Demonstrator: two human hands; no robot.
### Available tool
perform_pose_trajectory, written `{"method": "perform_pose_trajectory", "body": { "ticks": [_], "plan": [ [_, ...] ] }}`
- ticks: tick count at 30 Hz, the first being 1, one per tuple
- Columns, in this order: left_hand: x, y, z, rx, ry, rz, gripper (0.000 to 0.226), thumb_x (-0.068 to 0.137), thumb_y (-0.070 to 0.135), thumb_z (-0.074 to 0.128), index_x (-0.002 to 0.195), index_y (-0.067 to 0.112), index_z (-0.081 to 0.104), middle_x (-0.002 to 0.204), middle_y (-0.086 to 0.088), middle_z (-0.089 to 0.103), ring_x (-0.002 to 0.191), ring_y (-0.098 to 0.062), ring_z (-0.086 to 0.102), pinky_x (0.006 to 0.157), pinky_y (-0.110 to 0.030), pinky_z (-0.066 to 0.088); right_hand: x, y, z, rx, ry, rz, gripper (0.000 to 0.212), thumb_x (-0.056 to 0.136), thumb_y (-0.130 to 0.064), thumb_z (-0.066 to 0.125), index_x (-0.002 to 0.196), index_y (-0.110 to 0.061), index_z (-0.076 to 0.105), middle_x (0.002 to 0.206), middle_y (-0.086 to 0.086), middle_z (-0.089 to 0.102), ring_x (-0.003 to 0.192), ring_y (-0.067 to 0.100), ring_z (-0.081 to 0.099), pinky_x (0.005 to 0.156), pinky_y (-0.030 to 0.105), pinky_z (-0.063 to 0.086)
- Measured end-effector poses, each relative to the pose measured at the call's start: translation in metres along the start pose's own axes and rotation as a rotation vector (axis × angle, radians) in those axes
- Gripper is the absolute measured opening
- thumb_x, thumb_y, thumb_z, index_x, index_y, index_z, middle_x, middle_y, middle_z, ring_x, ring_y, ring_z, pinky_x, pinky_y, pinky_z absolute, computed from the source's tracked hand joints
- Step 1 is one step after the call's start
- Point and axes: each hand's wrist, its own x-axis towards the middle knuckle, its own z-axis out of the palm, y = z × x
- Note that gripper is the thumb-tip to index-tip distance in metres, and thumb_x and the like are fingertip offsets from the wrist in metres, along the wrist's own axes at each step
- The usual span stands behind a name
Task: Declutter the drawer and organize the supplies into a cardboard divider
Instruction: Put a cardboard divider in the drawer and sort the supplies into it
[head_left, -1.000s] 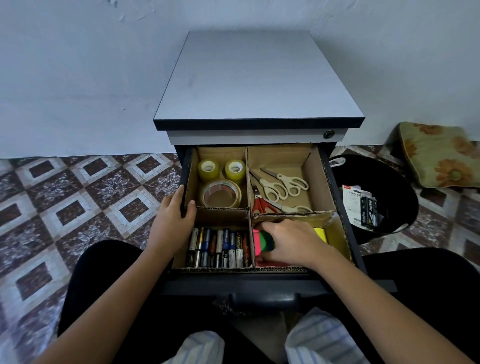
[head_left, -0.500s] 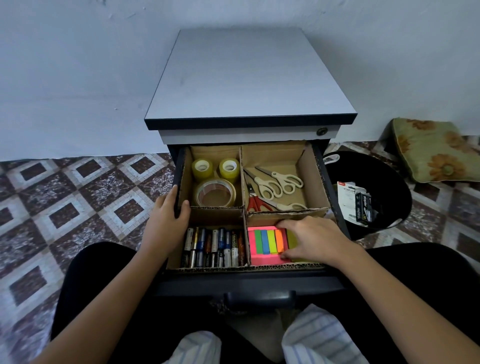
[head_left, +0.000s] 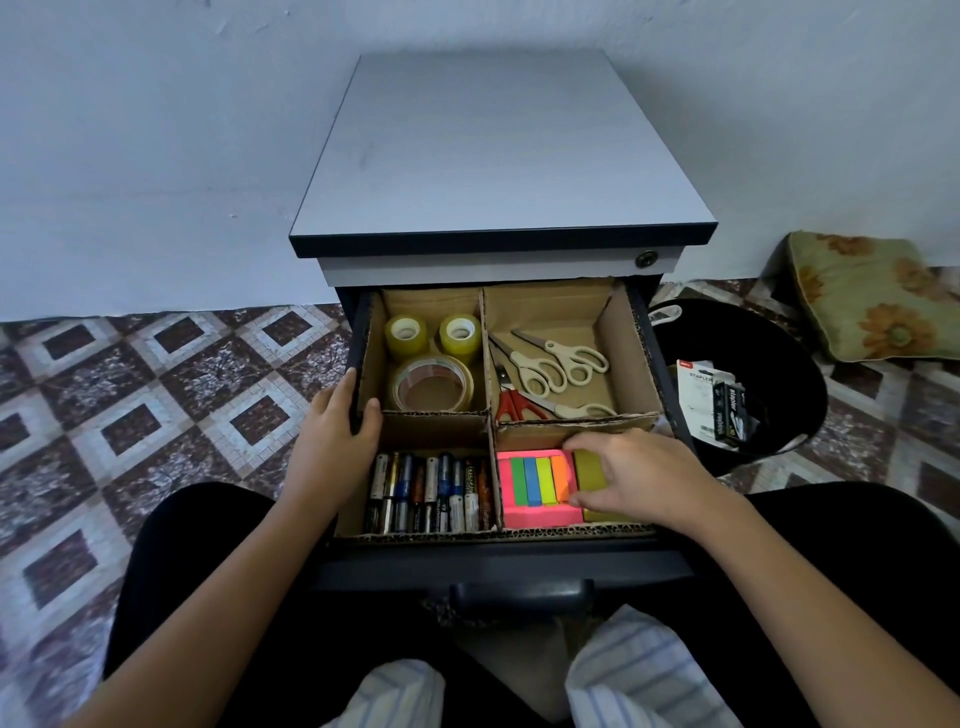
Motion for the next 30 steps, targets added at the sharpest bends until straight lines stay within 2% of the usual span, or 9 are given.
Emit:
{"method": "perform_pose_trajectory", "body": {
  "ticks": [2, 5, 7, 13, 18, 22, 25, 28, 30],
  "plan": [
    [0.0, 0.001, 0.0, 0.001, 0.0, -0.001, 0.055, 0.098, 0.035, 0.041, 0.148, 0.02, 0.025, 0.148, -0.012, 0.033, 0.134, -0.028, 0.035, 0.104, -0.041, 0.037, -0.002, 0.003, 0.002, 0.026, 0.013, 0.012, 0.04, 0.085, -0.051, 0.058, 0.122, -0.037, 0.052, 0.074, -0.013, 0.054, 0.072, 0.008, 0.054, 0.079, 0.028, 0.051],
    [-0.001, 0.002, 0.0, 0.0, 0.003, -0.004, 0.055, 0.098, 0.035, 0.041, 0.148, 0.02, 0.025, 0.148, -0.012, 0.033, 0.133, -0.029, 0.036, 0.103, -0.04, 0.037, -0.004, 0.003, 0.006, 0.101, 0.019, 0.042, 0.022, 0.089, -0.038, 0.058, 0.11, -0.032, 0.063, 0.082, -0.013, 0.057, 0.072, 0.005, 0.052, 0.068, 0.024, 0.048],
    [-0.002, 0.004, -0.001, 0.001, 0.006, 0.001, 0.054, 0.098, 0.034, 0.041, 0.148, 0.02, 0.026, 0.148, -0.011, 0.034, 0.132, -0.028, 0.038, 0.101, -0.038, 0.037, -0.003, 0.002, 0.009, 0.2, 0.011, 0.075, 0.016, 0.09, -0.031, 0.058, 0.103, -0.03, 0.068, 0.089, -0.013, 0.064, 0.075, 0.004, 0.058, 0.07, 0.024, 0.052],
    [-0.003, 0.004, -0.001, 0.006, 0.012, 0.009, 0.054, 0.098, 0.033, 0.04, 0.149, 0.019, 0.025, 0.146, -0.011, 0.035, 0.13, -0.027, 0.039, 0.099, -0.037, 0.038, 0.006, -0.001, 0.016, 0.36, -0.003, 0.147, 0.015, 0.088, -0.025, 0.061, 0.091, -0.024, 0.075, 0.08, -0.013, 0.066, 0.075, 0.006, 0.063, 0.069, 0.024, 0.051],
    [-0.001, 0.004, -0.001, 0.011, 0.004, -0.003, 0.055, 0.098, 0.035, 0.04, 0.149, 0.021, 0.024, 0.148, -0.011, 0.033, 0.132, -0.028, 0.037, 0.101, -0.039, 0.038, 0.01, -0.003, 0.02, 0.358, -0.014, 0.121, 0.016, 0.089, -0.022, 0.06, 0.095, -0.022, 0.075, 0.078, -0.015, 0.062, 0.068, -0.001, 0.056, 0.056, 0.011, 0.04],
    [-0.001, 0.003, -0.001, 0.011, 0.003, -0.004, 0.055, 0.098, 0.035, 0.04, 0.149, 0.02, 0.024, 0.148, -0.011, 0.033, 0.132, -0.028, 0.037, 0.101, -0.038, 0.038, 0.008, -0.003, 0.018, 0.366, -0.007, 0.13, 0.015, 0.088, -0.022, 0.06, 0.092, -0.023, 0.075, 0.075, -0.017, 0.061, 0.071, 0.001, 0.059, 0.058, 0.013, 0.044],
    [-0.001, 0.003, -0.001, 0.01, 0.003, 0.001, 0.055, 0.098, 0.035, 0.04, 0.149, 0.021, 0.025, 0.148, -0.011, 0.033, 0.133, -0.028, 0.037, 0.102, -0.039, 0.037, 0.003, -0.001, 0.009, 0.358, 0.052, 0.171, 0.012, 0.087, -0.023, 0.06, 0.085, -0.027, 0.072, 0.076, -0.016, 0.062, 0.077, 0.007, 0.064, 0.069, 0.023, 0.052],
    [-0.001, 0.003, -0.001, 0.013, 0.004, -0.006, 0.055, 0.098, 0.035, 0.04, 0.149, 0.021, 0.024, 0.148, -0.011, 0.033, 0.133, -0.027, 0.037, 0.101, -0.039, 0.037, 0.0, 0.004, 0.004, 0.315, 0.147, 0.181, 0.014, 0.085, -0.023, 0.062, 0.075, -0.032, 0.064, 0.071, -0.014, 0.059, 0.074, 0.009, 0.063, 0.071, 0.024, 0.05],
    [-0.001, 0.003, -0.001, 0.011, 0.003, -0.006, 0.055, 0.098, 0.035, 0.04, 0.149, 0.021, 0.024, 0.148, -0.011, 0.033, 0.133, -0.027, 0.036, 0.102, -0.039, 0.036, -0.002, 0.008, 0.004, 0.359, 0.167, 0.159, 0.018, 0.084, -0.022, 0.065, 0.071, -0.034, 0.061, 0.077, -0.013, 0.063, 0.076, 0.008, 0.063, 0.074, 0.026, 0.051]
  ]
}}
